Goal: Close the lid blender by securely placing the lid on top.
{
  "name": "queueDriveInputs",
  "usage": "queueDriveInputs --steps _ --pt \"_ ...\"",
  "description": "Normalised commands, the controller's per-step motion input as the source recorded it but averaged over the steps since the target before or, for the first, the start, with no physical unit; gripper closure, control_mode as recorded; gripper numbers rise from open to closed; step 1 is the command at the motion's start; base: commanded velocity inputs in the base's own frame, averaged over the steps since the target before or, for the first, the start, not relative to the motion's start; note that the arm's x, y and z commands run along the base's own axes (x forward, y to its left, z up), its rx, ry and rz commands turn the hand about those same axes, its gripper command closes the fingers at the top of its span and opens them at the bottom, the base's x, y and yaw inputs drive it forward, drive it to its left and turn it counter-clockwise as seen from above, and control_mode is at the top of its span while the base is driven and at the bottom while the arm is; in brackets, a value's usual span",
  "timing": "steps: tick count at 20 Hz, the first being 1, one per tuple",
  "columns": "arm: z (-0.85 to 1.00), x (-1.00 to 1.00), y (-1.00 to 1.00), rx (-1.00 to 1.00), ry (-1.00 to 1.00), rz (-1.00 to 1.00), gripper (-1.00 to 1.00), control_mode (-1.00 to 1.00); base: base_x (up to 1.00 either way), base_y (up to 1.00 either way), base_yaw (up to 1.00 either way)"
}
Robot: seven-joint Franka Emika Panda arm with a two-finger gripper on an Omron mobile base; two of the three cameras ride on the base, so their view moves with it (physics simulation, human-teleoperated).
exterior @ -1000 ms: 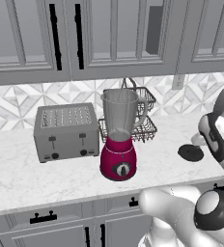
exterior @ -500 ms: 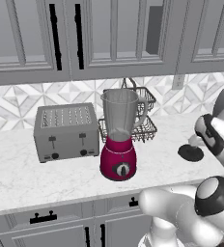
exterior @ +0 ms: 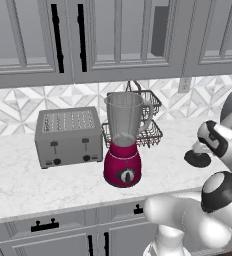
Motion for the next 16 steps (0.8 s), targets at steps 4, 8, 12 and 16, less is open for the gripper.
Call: queueDriveInputs --steps 4,8,12,16 --pt "-0.13 0.13 -0.08 0.00 0.00 0.00 -1.00 -1.00 0.00 0.00 0.00" --pt "-0.04 0.16 -0.16 0.00 0.00 0.00 -1.00 -1.00 0.00 0.00 0.00" --pt "-0.04 0.20 -0.14 0.00 0.00 0.00 -1.00 -1.00 0.00 0.00 0.00" --pt "-0.15 0.21 -0.01 0.00 0.00 0.00 -1.00 -1.00 0.00 0.00 0.00"
